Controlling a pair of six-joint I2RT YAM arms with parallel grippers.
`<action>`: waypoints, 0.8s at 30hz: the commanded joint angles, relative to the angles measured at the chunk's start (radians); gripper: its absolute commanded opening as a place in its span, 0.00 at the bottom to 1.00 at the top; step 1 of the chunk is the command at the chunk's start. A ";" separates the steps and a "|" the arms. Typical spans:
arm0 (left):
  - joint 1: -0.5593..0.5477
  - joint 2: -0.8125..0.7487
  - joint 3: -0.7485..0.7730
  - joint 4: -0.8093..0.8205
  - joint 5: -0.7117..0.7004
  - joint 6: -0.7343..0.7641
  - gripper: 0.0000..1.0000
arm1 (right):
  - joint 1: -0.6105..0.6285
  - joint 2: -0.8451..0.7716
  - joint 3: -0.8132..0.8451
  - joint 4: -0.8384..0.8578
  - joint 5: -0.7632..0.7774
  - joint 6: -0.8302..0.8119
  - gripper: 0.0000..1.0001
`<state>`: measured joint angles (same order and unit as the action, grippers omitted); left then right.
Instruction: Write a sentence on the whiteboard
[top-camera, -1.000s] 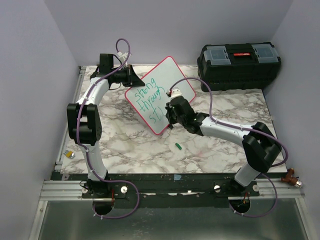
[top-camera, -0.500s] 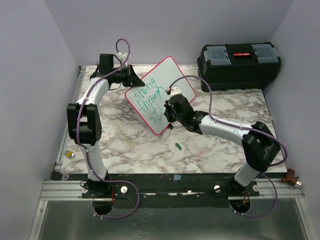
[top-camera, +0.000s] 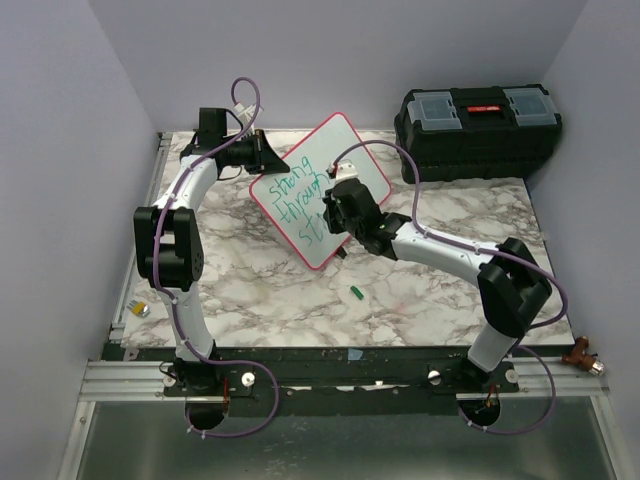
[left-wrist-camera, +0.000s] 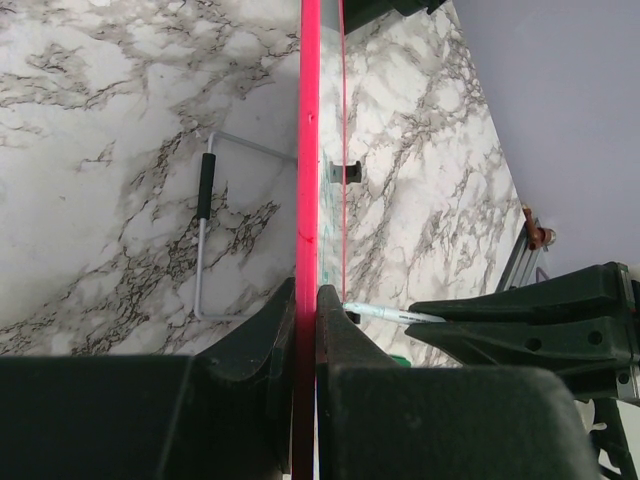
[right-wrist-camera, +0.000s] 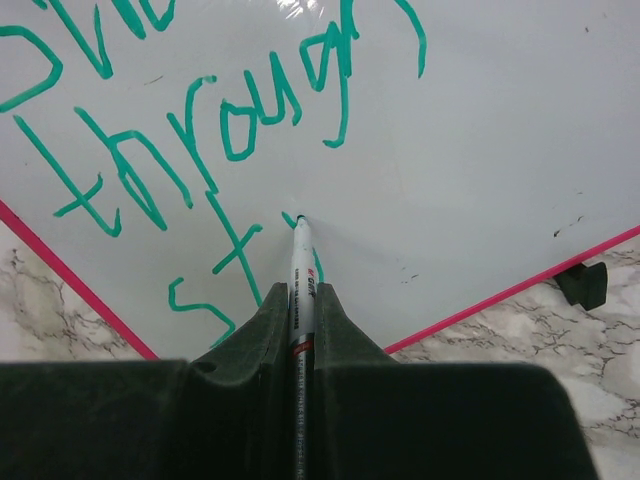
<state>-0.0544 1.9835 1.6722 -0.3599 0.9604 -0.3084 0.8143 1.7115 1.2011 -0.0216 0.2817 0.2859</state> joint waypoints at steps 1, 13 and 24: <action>-0.004 -0.009 -0.013 0.048 -0.025 0.077 0.00 | -0.002 0.038 0.046 -0.029 0.049 -0.012 0.01; -0.004 -0.013 -0.017 0.049 -0.023 0.077 0.00 | -0.003 0.005 0.079 -0.041 0.037 -0.004 0.01; -0.004 -0.018 -0.025 0.054 -0.022 0.076 0.00 | -0.035 -0.052 0.073 -0.040 0.043 -0.006 0.01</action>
<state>-0.0540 1.9831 1.6653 -0.3504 0.9619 -0.3122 0.7971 1.6913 1.2613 -0.0555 0.3061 0.2863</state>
